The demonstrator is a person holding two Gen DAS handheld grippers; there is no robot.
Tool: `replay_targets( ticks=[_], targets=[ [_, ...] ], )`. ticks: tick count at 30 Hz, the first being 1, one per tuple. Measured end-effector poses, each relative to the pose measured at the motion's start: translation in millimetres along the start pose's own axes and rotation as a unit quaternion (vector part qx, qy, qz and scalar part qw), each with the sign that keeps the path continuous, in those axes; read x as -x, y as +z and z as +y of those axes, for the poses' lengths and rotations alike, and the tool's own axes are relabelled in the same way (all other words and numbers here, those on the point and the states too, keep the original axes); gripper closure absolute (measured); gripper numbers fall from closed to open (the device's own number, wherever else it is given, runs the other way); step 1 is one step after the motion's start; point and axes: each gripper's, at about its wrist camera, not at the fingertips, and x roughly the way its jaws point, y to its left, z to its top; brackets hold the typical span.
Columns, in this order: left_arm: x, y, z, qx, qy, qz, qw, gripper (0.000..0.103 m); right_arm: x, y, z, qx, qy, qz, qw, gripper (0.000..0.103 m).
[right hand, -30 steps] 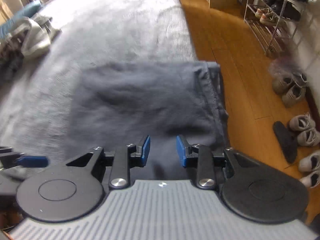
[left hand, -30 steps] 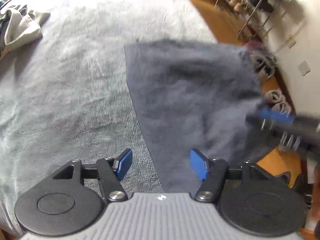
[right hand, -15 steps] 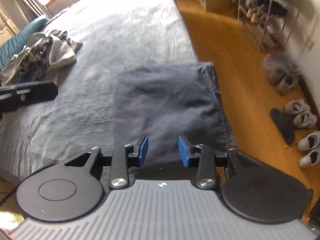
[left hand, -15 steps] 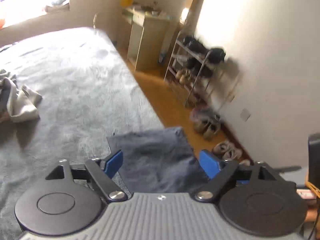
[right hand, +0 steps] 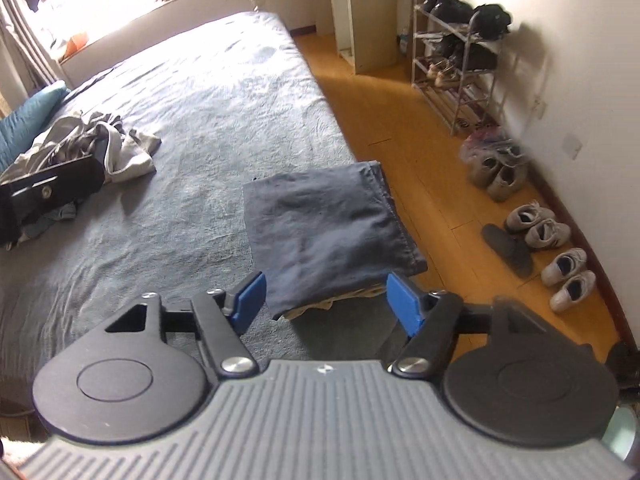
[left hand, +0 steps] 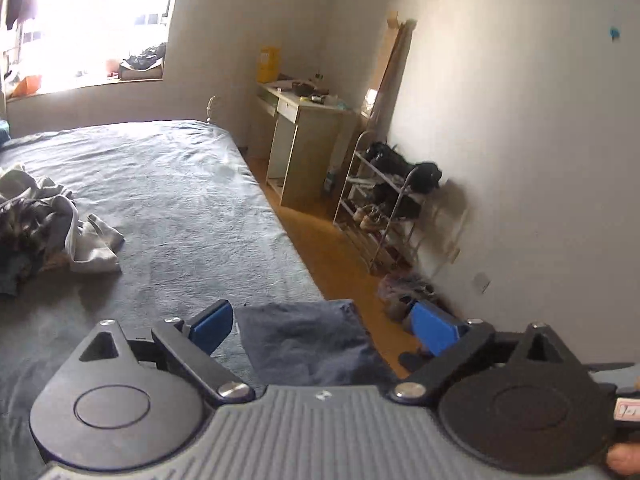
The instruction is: Fold clothes
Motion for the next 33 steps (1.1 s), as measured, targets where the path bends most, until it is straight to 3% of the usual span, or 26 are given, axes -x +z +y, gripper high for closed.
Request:
replay_targets(
  ticks=[4, 10, 17, 21, 27, 33],
  targets=[
    [28, 9, -2, -0.018, 0.027, -0.042, 0.9986, 0.002, 26, -6, 2, -0.009, -0.006, -0.032, 0.999, 0.021],
    [43, 22, -11, -0.050, 0.070, -0.073, 0.9936, 0.001, 39, 2, 8, -0.005, 0.010, -0.059, 0.998, 0.019],
    [45, 53, -14, -0.037, 0.152, -0.065, 0.9855, 0.001, 48, 19, -3, -0.037, 0.069, -0.128, 0.989, 0.019],
    [39, 73, -29, -0.045, 0.193, -0.053, 0.9788, 0.001, 37, 15, -11, -0.032, 0.102, -0.139, 0.984, 0.018],
    [9, 87, -71, -0.069, 0.184, -0.053, 0.9791, 0.001, 18, 11, -28, -0.040, 0.134, -0.124, 0.982, 0.018],
    [-5, 70, -84, 0.001, 0.133, -0.059, 0.9894, 0.001, 29, 29, -45, 0.006, 0.101, -0.112, 0.989, 0.018]
  ],
)
